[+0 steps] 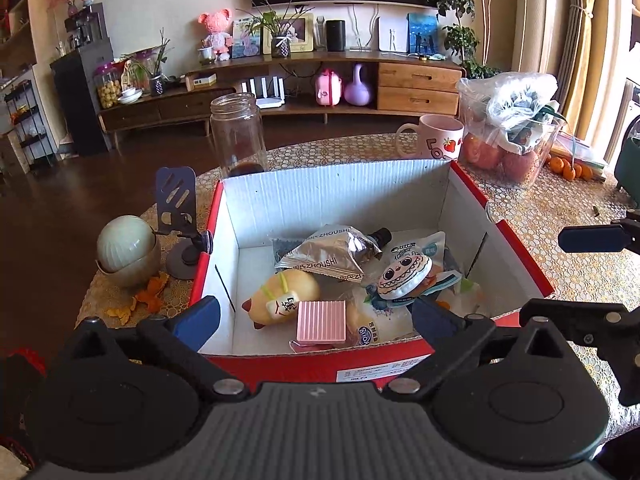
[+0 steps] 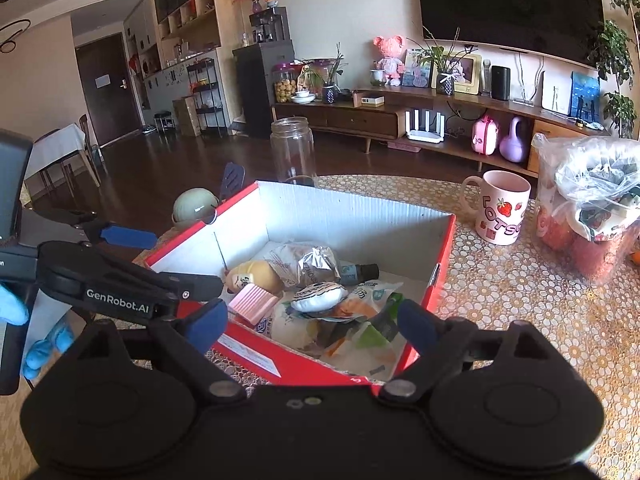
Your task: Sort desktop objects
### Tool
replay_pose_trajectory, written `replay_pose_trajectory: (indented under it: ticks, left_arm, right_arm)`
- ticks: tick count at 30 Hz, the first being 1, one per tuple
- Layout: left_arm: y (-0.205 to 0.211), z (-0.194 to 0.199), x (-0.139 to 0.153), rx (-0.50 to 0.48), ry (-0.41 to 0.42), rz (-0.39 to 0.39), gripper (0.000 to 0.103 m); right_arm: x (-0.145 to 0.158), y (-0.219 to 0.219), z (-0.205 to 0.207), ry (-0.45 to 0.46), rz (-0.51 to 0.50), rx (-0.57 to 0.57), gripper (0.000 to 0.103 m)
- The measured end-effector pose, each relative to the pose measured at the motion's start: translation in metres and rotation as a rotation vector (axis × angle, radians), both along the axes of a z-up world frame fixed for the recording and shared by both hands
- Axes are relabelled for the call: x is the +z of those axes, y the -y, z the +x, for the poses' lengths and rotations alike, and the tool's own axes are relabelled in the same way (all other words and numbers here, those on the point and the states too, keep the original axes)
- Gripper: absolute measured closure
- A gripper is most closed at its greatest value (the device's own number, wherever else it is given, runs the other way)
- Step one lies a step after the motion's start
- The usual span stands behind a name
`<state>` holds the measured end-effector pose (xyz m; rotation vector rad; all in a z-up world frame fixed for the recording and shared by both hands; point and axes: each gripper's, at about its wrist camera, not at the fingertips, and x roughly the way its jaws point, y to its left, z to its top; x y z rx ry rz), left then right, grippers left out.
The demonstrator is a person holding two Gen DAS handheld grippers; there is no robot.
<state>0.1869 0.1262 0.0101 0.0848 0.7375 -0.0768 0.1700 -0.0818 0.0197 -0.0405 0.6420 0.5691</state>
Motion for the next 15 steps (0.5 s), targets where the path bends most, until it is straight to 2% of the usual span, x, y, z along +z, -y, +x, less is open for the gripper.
replay_pose_trajectory:
  ticks: [15]
  left_arm:
    - [0.026, -0.037, 0.009, 0.011, 0.033, 0.037, 0.0]
  right_arm:
    - [0.013, 0.023, -0.044, 0.056, 0.029, 0.029, 0.009]
